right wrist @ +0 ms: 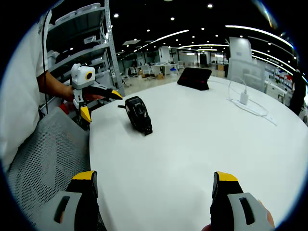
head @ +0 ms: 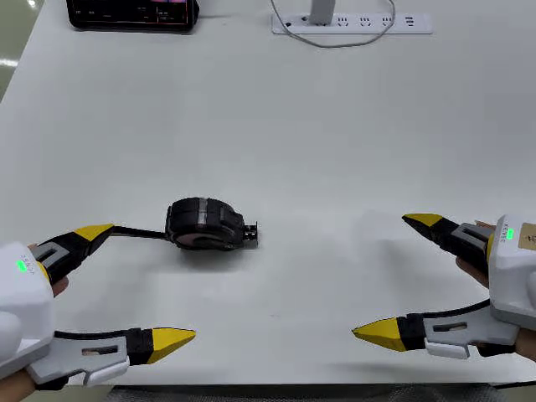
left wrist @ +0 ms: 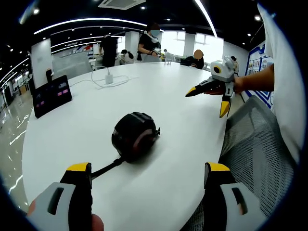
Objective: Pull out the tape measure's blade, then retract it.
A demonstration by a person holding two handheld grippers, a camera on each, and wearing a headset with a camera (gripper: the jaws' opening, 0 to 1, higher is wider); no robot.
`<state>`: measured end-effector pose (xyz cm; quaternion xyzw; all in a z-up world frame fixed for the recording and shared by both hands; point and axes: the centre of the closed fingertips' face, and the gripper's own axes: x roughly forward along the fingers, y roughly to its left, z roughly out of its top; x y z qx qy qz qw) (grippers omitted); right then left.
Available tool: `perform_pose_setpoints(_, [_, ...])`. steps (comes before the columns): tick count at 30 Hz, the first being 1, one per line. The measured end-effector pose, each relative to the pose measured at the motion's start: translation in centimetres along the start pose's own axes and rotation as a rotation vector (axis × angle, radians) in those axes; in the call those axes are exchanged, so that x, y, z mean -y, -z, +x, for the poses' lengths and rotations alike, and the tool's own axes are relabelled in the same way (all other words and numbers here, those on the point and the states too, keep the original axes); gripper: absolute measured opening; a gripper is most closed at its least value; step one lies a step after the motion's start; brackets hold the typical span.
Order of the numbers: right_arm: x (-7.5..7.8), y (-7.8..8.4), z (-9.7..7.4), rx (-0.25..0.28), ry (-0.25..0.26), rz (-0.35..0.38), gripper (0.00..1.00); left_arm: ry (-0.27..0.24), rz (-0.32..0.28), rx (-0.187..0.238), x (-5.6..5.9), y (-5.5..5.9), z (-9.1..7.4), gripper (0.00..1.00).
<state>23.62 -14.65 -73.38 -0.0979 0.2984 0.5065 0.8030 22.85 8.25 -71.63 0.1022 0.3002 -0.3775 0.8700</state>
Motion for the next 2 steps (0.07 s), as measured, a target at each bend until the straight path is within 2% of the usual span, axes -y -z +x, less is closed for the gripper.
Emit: perform_pose_setpoints(2, [-0.03,0.03,-0.03,0.0,-0.001,0.002,0.99,0.002,0.001,-0.004,0.04,0.08,0.03,0.95])
